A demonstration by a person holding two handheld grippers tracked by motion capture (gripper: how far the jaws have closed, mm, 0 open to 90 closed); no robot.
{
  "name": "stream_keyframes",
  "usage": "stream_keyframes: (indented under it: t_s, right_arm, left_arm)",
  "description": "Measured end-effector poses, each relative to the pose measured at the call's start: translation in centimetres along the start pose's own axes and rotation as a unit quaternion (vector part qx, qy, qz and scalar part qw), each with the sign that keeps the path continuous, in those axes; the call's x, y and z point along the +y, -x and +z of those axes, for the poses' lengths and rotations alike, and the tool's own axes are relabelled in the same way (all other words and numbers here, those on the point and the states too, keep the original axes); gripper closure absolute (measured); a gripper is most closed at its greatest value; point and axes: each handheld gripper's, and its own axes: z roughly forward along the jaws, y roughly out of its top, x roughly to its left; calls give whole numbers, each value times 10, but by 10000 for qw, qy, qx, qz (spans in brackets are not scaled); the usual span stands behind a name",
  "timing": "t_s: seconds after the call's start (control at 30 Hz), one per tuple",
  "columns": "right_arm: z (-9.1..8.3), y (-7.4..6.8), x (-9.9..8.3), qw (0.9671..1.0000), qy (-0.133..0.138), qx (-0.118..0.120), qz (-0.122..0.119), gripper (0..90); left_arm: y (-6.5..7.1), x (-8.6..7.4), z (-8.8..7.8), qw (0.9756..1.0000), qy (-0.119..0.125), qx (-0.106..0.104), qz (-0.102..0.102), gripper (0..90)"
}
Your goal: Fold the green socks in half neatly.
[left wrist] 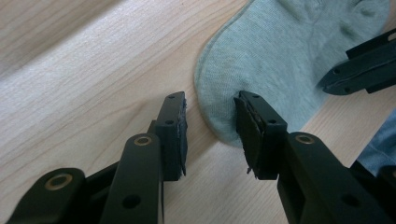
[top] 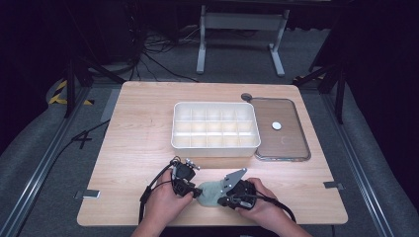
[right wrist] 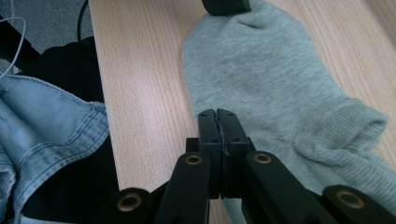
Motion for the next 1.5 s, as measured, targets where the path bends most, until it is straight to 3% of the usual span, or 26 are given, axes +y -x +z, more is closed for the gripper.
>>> stream_keyframes:
  t_s: [0.23, 0.4, 0.6, 0.77, 0.9, 1.1, 1.5]
  right_arm:
    - [0, 0, 0, 10000, -14, -13, -37, 900]
    - [0, 0, 0, 10000, -10, -13, -50, 900]
    - [-2, 0, -1, 10000, 3, -13, 10, 900]
    - [-15, 9, 0, 9981, 499, -248, 277, 900]
    - [-14, 16, 2, 9955, 684, -494, 432, 900]
    - [2, 21, 0, 9967, 363, -539, 489, 900]
    - [2, 21, -2, 9961, 438, -549, 541, 900]
  left_arm:
    - [4, 2, 5, 9999, 4, -94, 36, 635]
    - [5, 3, 8, 9989, 20, -458, -94, 790]
    - [7, 3, 5, 9992, 42, -405, -57, 835]
    - [10, 4, -1, 9988, -22, -495, -18, 836]
    - [12, 5, -5, 9986, -41, -518, 23, 836]
    - [12, 5, -11, 9977, 47, -676, 2, 836]
    - [11, 6, -16, 9961, 279, -837, -30, 837]
